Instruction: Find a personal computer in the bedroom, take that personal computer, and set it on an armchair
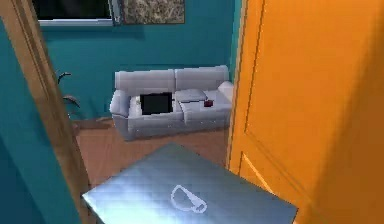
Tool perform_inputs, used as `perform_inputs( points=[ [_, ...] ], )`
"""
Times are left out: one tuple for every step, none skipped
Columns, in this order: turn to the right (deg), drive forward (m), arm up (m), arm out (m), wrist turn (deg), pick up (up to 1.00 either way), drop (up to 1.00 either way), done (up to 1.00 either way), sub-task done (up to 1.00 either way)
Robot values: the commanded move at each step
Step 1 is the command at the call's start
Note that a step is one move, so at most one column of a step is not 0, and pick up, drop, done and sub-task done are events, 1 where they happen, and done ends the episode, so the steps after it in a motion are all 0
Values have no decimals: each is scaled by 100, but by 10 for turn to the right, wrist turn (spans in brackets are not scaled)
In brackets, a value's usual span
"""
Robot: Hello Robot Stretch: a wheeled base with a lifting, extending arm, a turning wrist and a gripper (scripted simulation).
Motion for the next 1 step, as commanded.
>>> perform_inputs(
  points=[
    [0,70,0,0,0,0,0,0,0]
  ],
)
